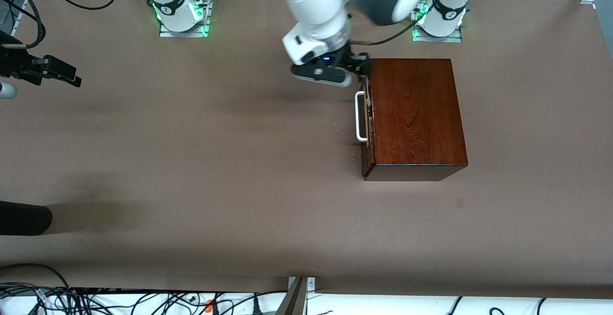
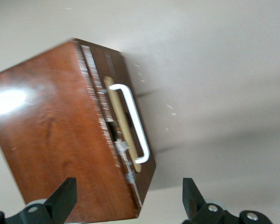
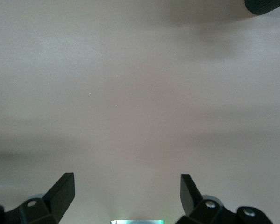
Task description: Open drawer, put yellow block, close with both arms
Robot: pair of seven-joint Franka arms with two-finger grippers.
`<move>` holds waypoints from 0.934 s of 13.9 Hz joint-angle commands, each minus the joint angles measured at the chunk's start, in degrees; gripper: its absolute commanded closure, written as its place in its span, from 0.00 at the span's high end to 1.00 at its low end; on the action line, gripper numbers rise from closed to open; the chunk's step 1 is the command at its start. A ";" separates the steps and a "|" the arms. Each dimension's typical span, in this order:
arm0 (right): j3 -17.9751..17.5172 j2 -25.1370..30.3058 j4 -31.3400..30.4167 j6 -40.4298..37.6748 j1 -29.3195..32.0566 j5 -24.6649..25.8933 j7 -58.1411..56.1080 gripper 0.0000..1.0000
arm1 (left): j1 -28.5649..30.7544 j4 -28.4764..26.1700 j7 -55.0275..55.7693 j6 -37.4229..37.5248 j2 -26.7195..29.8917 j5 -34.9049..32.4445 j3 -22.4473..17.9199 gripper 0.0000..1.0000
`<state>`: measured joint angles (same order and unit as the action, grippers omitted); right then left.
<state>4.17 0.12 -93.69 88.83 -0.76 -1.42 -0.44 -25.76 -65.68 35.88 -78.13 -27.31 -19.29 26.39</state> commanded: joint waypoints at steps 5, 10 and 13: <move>-0.83 -0.65 1.05 -2.17 0.85 0.54 -0.27 1.00 | 15.02 -5.06 9.83 1.66 11.30 9.87 -0.20 1.00; -1.01 -2.40 1.32 0.47 -0.21 0.45 0.35 1.00 | 17.41 -14.11 -5.26 1.14 21.32 17.60 -13.17 1.00; -1.01 -2.58 1.32 0.64 -0.21 0.54 0.52 1.00 | 17.06 -19.99 -16.77 -1.66 25.89 19.72 -20.65 1.00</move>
<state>3.39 -2.09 -93.51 89.66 -0.98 -1.41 -0.40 -8.66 -77.92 26.02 -76.42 -7.13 -1.92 9.57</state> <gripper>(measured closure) 0.000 0.000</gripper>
